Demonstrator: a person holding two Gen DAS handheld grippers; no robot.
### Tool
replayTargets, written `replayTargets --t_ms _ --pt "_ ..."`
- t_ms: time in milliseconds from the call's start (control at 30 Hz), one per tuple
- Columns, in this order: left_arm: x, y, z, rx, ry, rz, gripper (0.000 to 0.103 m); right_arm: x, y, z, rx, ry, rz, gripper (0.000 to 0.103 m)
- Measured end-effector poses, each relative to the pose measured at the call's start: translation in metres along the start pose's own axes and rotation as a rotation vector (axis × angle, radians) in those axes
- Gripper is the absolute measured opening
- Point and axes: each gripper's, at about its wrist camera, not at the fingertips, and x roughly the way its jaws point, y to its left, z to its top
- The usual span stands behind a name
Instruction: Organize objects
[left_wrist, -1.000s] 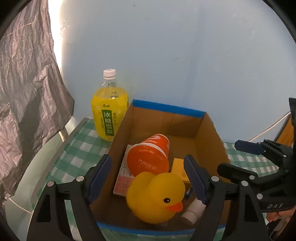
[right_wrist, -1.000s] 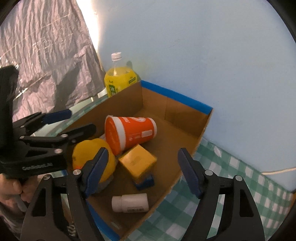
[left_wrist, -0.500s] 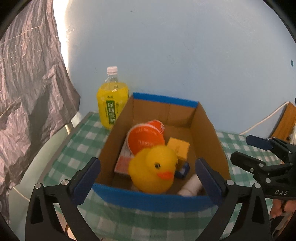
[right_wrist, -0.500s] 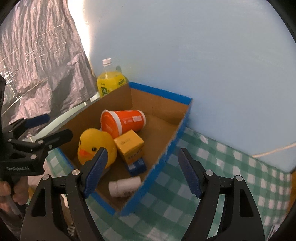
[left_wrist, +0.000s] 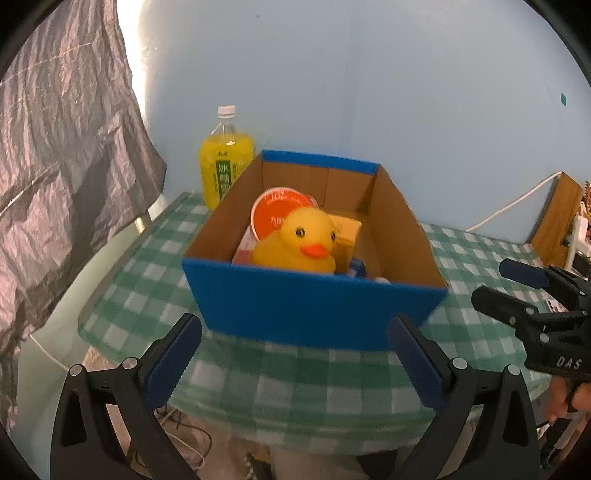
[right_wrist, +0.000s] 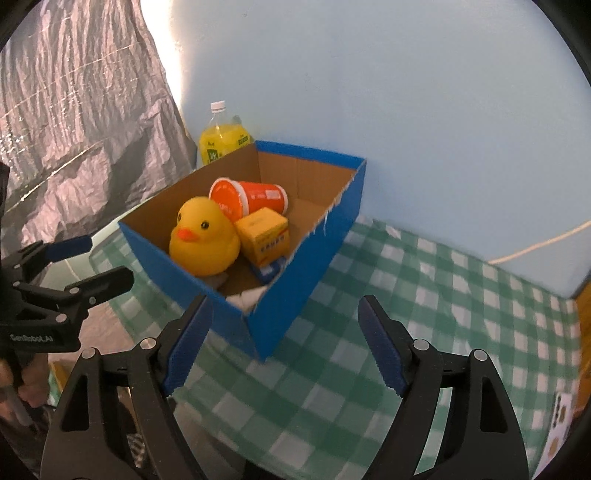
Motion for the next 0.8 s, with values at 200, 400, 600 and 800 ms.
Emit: replayTargets --t_ms 200,400,600,800 --pt "-0.017 -0.015 -0.023 0.037 -0.017 -0.022 0.103 -0.017 0.004 -0.018 0.042 -0.03 -0.022 0.08" --pt "-0.031 -0.021 -0.04 0.057 -0.014 -0.024 0.103 -0.029 0.01 -0.034 0.054 -0.057 -0.05 0.08" --pt "-0.042 -0.018 -0.043 0.051 -0.014 -0.025 0.103 -0.038 0.021 -0.038 0.034 -0.07 -0.063 0.08" --pt "-0.057 -0.014 -0.04 0.043 -0.049 -0.022 0.103 -0.049 0.028 -0.037 0.023 -0.093 -0.067 0.081"
